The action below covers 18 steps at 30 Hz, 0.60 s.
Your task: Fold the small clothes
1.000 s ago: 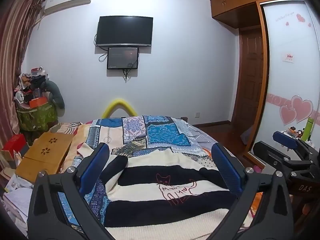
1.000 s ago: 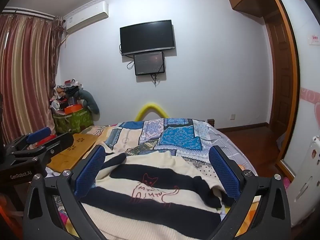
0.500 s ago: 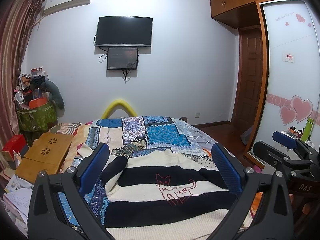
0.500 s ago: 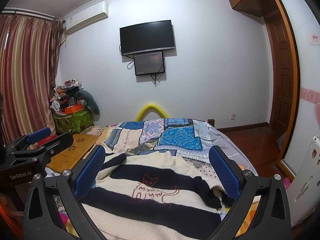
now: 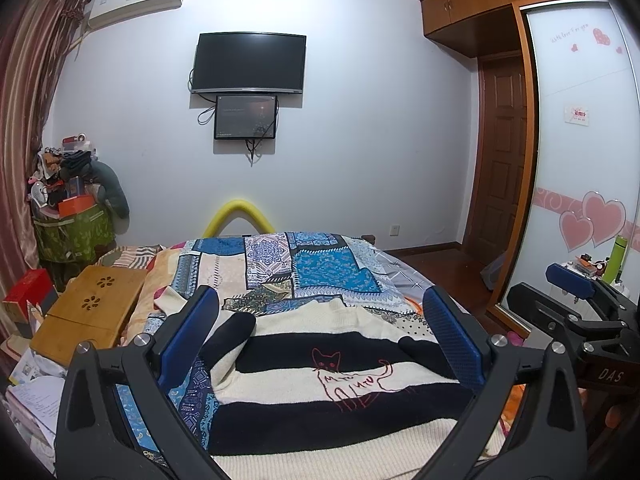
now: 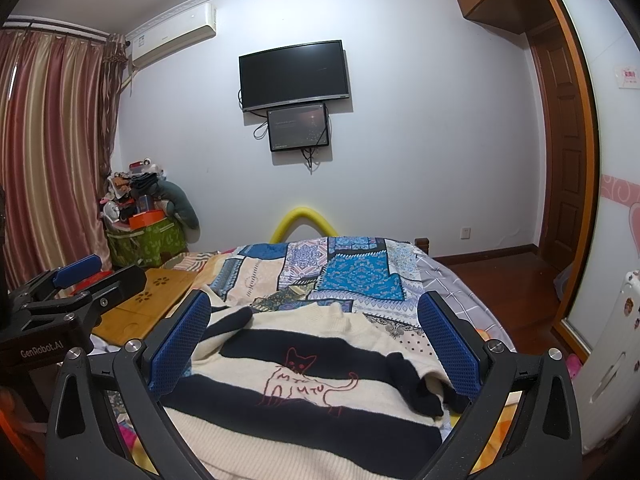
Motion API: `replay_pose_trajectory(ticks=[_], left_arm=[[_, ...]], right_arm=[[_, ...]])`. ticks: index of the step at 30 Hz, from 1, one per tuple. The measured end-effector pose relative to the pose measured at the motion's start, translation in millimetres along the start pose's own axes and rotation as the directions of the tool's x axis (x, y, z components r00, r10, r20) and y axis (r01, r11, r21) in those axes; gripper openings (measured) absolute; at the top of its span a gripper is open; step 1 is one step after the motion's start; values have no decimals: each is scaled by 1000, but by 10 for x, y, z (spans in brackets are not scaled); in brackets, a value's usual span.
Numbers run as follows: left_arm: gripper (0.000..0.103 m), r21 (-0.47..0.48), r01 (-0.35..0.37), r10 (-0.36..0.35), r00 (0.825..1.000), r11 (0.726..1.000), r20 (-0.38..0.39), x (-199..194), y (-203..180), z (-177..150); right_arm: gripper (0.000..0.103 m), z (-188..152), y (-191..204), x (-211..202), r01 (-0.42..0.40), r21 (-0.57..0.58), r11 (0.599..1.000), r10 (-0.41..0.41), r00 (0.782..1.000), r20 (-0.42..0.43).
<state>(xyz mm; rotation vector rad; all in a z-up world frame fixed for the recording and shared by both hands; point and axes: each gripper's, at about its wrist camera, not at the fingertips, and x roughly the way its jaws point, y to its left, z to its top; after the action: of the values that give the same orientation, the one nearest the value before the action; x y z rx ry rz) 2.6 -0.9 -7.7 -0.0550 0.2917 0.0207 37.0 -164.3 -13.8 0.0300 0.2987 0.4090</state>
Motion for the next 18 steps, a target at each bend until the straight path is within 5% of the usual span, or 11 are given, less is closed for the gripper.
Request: replay_pose_trajectory(ticks=[18], left_arm=[[103, -1, 1, -1, 1000, 1000, 1, -34, 1, 51]], right_arm=[[103, -16, 7, 1, 1, 1, 1000, -1, 1000, -2]])
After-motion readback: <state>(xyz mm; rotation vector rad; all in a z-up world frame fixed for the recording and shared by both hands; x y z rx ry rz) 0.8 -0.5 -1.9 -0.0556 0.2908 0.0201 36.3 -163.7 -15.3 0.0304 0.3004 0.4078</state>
